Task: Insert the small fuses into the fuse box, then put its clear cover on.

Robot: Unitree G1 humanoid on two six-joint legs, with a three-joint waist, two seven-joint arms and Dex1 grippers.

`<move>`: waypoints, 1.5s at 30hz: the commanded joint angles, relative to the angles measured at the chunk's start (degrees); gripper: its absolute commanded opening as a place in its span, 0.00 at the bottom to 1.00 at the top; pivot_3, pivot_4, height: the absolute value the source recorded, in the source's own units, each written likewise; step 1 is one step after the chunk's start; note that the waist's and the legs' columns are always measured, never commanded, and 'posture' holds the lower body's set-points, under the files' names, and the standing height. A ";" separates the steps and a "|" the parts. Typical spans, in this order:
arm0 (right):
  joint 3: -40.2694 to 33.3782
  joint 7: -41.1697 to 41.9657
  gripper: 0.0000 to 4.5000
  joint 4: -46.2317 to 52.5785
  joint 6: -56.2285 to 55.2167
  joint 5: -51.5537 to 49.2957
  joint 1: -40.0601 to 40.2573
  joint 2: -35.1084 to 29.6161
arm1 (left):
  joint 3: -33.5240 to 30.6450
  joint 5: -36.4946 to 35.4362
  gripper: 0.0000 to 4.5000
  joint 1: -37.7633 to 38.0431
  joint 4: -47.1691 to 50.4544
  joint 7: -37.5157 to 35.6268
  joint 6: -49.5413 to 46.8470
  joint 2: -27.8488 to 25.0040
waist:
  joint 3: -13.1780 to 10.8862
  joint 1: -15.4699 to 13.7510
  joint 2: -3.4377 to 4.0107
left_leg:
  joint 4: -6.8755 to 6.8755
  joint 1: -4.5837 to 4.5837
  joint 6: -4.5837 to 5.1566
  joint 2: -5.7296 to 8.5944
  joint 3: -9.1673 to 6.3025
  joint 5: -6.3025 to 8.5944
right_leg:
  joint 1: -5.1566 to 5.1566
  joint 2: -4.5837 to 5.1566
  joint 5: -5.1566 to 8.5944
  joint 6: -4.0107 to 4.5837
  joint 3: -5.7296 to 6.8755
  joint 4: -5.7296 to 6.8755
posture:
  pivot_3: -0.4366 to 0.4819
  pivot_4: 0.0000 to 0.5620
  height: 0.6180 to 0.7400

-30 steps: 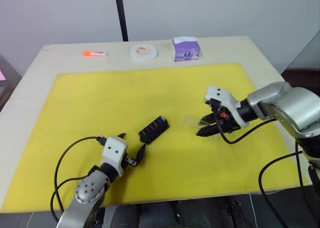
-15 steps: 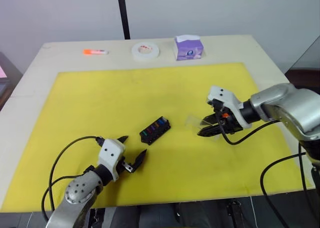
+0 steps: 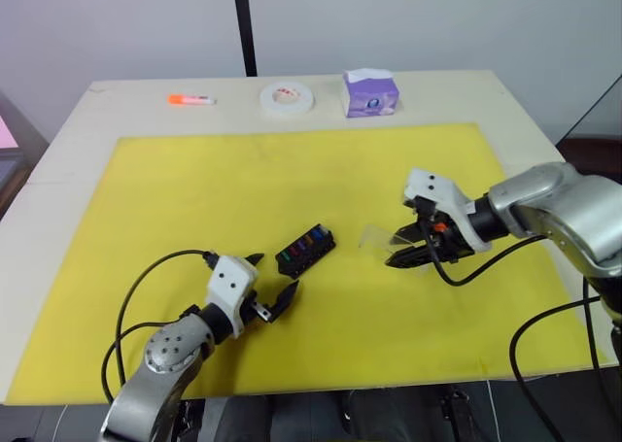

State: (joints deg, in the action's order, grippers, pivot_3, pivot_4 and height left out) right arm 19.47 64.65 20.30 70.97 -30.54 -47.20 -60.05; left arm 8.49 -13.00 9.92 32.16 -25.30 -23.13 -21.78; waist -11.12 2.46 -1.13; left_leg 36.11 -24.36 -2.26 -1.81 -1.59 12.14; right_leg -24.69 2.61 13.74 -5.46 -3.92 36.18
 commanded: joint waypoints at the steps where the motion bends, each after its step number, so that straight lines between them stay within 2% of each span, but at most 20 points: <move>1: -1.32 0.17 0.42 1.40 -0.44 -0.11 -0.11 -1.20 | 0.76 0.82 0.99 -0.48 -0.20 0.25 1.38 0.55 | 0.00 -0.06 0.00 | 0.00 0.00 0.00 0.00 -0.01 0.00 | 0.00 0.00 0.00 0.00 0.00 0.00 | 0.48 0.27 1.00; 7: -1.53 -0.08 0.42 1.77 -0.23 -0.34 0.14 -1.33 | 1.88 2.54 0.99 -4.10 -4.26 0.98 1.78 2.08 | 0.00 -0.30 0.00 | 0.09 0.00 0.00 0.01 -0.01 0.00 | 0.05 0.01 -0.03 -0.01 0.00 0.00 | 0.48 0.27 1.00; 18: -1.25 -0.60 0.42 3.42 -1.05 0.54 1.23 -2.85 | 4.72 2.46 0.99 -8.98 -9.76 -3.04 -0.24 1.88 | 0.04 -1.55 0.06 | 0.14 0.02 0.01 0.02 0.00 -0.01 | 0.10 0.01 -0.08 -0.03 0.00 0.00 | 0.48 0.27 1.00; 23: -1.27 -0.99 0.42 4.50 -2.09 1.26 2.14 -3.93 | 4.49 2.42 0.65 -10.47 -11.39 -4.02 0.12 2.03 | 0.05 -1.77 0.08 | 0.16 0.02 0.00 0.03 0.00 -0.01 | 0.12 0.03 -0.08 -0.03 0.00 -0.01 | 0.48 0.27 1.00; 24: -1.29 -0.99 0.42 4.65 -2.27 1.37 2.33 -4.18 | 4.13 2.09 0.61 -10.64 -11.59 -4.21 0.02 2.03 | 0.06 -1.75 0.09 | 0.16 0.02 0.00 0.03 0.00 -0.01 | 0.13 0.03 -0.08 -0.03 0.00 -0.01 | 0.48 0.27 1.00; 30: -1.61 -0.97 0.42 4.97 -2.87 1.50 3.03 -5.04 | 3.05 1.54 0.61 -10.77 -11.85 -6.30 0.63 0.75 | 0.08 -1.65 0.14 | 0.16 0.04 0.00 0.03 0.00 -0.01 | 0.15 0.03 -0.08 -0.03 0.00 -0.01 | 0.48 0.27 1.00; 34: -1.41 -0.73 0.42 4.64 -6.07 2.97 3.55 -5.56 | 1.89 -0.72 0.61 -12.22 -11.99 -12.17 3.62 -2.55 | 0.08 -1.60 0.14 | 0.13 0.07 0.00 0.01 0.00 -0.01 | 0.14 0.01 -0.08 -0.03 0.00 0.00 | 0.48 0.27 1.00; 39: -1.94 1.46 0.42 1.91 -19.82 8.29 1.98 -4.27 | 1.53 -4.35 0.61 -18.92 -14.30 -24.95 5.12 -9.79 | 0.07 -1.38 0.14 | 0.09 0.05 0.00 0.01 0.02 -0.01 | 0.07 -0.01 -0.08 -0.04 0.00 0.00 | 0.48 0.27 1.00; 42: -2.22 2.39 0.42 0.22 -17.91 7.50 -2.17 -2.13 | 2.67 -6.10 0.61 -23.80 -16.96 -33.57 5.60 -13.47 | 0.06 -1.21 0.16 | 0.09 0.02 0.00 0.00 0.03 -0.01 | 0.03 -0.02 -0.08 -0.03 0.00 0.01 | 0.48 0.27 1.00; 45: -1.04 2.34 0.42 -0.45 -13.77 6.98 -7.61 0.71 | 4.57 -6.50 0.61 -30.24 -22.53 -40.48 6.00 -13.70 | 0.06 -1.30 0.16 | 0.08 0.00 0.00 0.00 0.03 -0.01 | 0.03 -0.01 -0.09 -0.04 0.00 0.01 | 0.48 0.27 1.00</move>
State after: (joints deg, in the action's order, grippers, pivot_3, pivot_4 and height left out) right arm 19.46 66.83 19.43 55.33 -23.14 -51.98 -60.07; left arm 12.18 -18.06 -18.16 10.93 -61.86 -18.49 -35.72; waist -11.06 1.16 -0.97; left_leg 36.18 -24.39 -2.26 -1.81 -1.56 12.13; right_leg -24.68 2.60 13.65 -5.50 -3.92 36.19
